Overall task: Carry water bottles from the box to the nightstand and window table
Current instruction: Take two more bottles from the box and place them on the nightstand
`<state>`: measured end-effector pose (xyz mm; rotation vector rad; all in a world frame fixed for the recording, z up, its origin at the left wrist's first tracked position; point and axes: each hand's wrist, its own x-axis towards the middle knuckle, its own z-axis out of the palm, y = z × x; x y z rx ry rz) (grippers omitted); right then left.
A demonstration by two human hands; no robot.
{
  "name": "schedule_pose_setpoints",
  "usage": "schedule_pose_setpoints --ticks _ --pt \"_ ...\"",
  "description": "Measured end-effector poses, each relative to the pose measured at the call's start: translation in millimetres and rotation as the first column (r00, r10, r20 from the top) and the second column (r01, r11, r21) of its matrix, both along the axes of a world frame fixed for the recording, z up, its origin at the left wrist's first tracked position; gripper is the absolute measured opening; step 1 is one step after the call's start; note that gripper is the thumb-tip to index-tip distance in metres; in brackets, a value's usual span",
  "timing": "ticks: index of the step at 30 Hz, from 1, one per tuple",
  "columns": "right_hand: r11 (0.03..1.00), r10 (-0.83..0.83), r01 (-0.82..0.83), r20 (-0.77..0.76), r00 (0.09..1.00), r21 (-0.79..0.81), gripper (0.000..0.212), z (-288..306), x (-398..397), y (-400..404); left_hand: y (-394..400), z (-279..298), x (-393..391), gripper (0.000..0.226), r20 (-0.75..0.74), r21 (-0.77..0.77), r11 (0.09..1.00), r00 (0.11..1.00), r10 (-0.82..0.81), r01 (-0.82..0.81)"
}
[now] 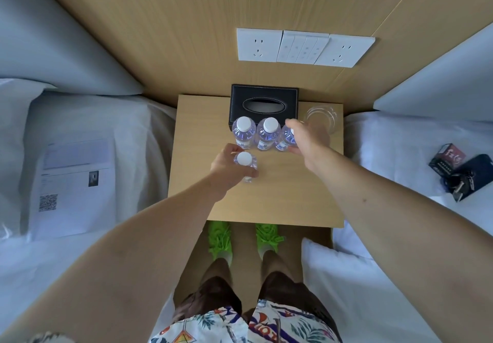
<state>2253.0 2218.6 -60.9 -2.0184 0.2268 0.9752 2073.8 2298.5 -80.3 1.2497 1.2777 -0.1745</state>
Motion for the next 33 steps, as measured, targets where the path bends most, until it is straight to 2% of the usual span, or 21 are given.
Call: schedule_pose_setpoints --ticks 3,6,8,10,13,16,19,25,30,33 --pt "1.0 0.03 -0.03 -0.03 0.999 0.008 0.035 3.3 -2.9 -1.5 -0.5 1.1 1.7 0.061 0.002 0.001 1.0 1.0 0.003 -0.003" --pt "0.997 0.043 -0.045 -0.029 0.999 -0.069 0.071 5.3 -6.8 -9.6 -1.3 6.4 3.4 0.061 0.005 0.008 1.0 1.0 -0.01 0.01" --pt "0.992 0.016 -0.014 0.015 1.0 -0.124 0.077 3.6 -9.6 -17.9 -1.4 11.1 4.6 0.06 -0.002 0.027 0.999 1.0 -0.029 0.029" --pt "0.989 -0.009 0.02 0.075 0.997 -0.144 0.069 5.8 -12.4 -25.8 -0.8 15.3 5.2 0.059 -0.008 0.057 0.997 0.999 -0.046 0.047" --pt "0.989 0.01 0.02 0.202 0.979 -0.148 0.046 12.6 -14.1 -30.7 0.5 20.5 5.9 0.058 -0.013 0.095 0.993 0.998 -0.061 0.062" --pt "0.978 0.207 -0.2 0.171 0.963 -0.06 0.04 26.4 -24.1 -27.3 0.8 24.8 6.0 0.056 -0.022 0.123 0.988 0.996 -0.089 0.091" --pt "0.886 0.455 -0.461 0.105 0.884 0.048 0.035 42.0 -43.7 -20.2 -2.5 28.0 6.3 0.056 -0.035 0.145 0.977 0.988 -0.151 0.154" --pt "0.814 0.566 -0.573 0.09 0.819 0.099 0.025 44.7 -63.3 -17.7 -8.3 38.0 8.1 0.044 -0.061 0.166 0.951 0.965 -0.255 0.262" --pt "0.798 0.595 -0.602 0.182 0.783 -0.019 0.012 40.0 -63.5 -17.7 -6.1 33.0 2.4 0.079 -0.024 0.159 0.93 0.943 -0.333 0.333" --pt "0.827 0.555 -0.562 0.206 0.806 -0.027 0.007 33.3 -65.1 -10.7 -1.3 29.9 -7.8 0.1 -0.032 0.122 0.928 0.935 -0.352 0.353"
